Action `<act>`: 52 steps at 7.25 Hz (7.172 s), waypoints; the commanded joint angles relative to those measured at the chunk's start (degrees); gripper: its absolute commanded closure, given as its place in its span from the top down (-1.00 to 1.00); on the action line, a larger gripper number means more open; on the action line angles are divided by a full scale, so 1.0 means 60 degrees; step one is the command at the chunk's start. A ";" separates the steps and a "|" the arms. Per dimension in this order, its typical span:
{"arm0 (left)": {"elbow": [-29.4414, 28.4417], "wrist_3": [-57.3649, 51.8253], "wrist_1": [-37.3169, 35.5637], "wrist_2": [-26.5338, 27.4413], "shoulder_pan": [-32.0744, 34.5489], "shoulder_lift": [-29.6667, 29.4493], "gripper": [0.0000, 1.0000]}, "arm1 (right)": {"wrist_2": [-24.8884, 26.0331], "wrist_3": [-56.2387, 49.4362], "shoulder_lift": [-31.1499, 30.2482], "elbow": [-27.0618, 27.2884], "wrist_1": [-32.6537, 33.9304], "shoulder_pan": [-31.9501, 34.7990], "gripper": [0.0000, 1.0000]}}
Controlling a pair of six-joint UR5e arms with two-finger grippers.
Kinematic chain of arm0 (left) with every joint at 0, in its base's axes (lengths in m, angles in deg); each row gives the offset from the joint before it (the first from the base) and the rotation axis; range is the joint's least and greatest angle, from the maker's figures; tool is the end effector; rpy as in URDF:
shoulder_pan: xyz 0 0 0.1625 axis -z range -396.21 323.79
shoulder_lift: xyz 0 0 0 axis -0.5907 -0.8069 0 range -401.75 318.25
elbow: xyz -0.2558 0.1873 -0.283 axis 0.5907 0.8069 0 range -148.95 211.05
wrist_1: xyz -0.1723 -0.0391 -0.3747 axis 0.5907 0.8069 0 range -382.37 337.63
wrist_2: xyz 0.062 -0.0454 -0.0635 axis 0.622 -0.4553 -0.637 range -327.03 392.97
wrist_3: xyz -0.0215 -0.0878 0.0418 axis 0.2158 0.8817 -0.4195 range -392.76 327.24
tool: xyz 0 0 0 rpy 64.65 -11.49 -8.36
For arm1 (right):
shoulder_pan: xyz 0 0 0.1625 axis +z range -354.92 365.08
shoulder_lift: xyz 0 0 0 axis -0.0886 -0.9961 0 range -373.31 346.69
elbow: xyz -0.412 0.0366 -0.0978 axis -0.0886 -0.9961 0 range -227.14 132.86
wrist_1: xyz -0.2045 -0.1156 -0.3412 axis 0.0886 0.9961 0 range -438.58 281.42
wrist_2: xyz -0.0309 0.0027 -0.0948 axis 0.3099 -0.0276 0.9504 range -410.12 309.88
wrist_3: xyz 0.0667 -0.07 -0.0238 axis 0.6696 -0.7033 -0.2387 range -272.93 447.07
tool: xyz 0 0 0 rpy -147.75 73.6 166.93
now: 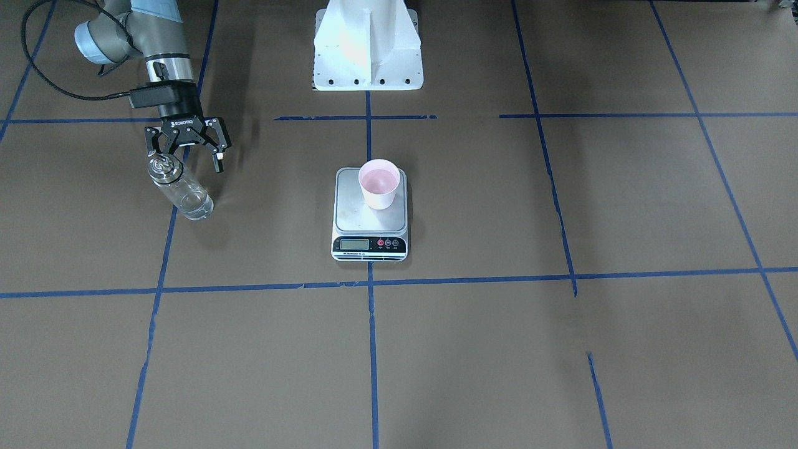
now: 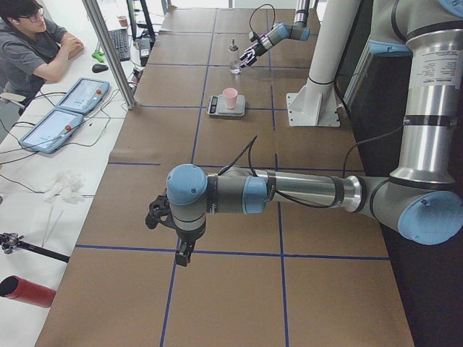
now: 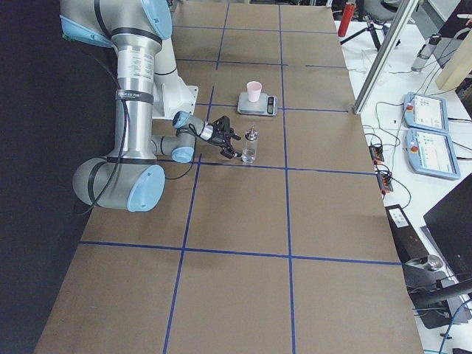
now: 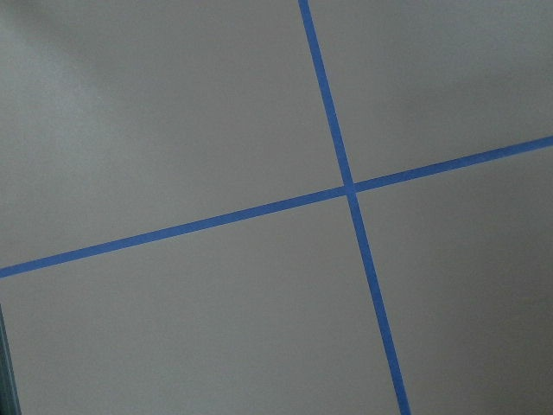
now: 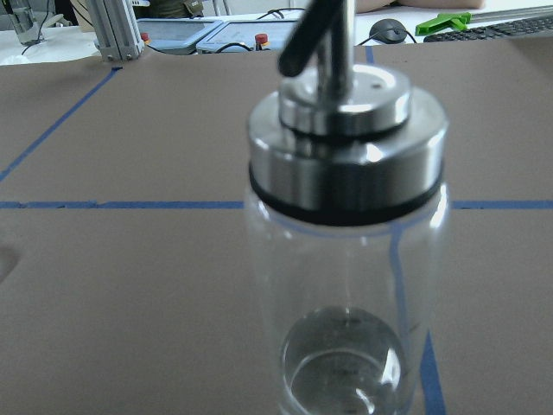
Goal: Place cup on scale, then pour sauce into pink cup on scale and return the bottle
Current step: 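Lift the glass bottle with the right gripper toward the scale, then tilt the glass bottle with the right gripper, pouring into the pink cup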
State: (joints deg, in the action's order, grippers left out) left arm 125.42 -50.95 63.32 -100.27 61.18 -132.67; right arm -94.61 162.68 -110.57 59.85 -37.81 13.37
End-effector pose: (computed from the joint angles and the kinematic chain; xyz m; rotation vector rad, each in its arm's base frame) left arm -0.1286 -0.4857 0.6221 0.1832 0.7335 0.1861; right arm -0.4099 -0.2663 0.4683 0.8956 -0.8089 0.3146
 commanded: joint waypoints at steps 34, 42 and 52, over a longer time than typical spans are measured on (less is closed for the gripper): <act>0.0121 -0.0044 0.0016 -0.0205 -0.0572 0.0036 1.00 | 0.3267 -1.0308 0.6218 -0.0853 0.9092 0.1006 -1.00; 0.0121 -0.0044 0.0016 -0.0205 -0.0601 0.0036 1.00 | 0.4968 -1.3111 0.6409 -0.1718 0.9217 0.0479 -1.00; 0.0121 -0.0044 0.0015 -0.0205 -0.0616 0.0036 1.00 | 0.5086 -1.3144 0.6380 -0.1747 0.9202 0.0449 -1.00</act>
State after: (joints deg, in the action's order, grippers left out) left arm 126.15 -51.21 63.38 -101.50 57.56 -132.46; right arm -64.09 83.82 -72.28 49.36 17.40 16.07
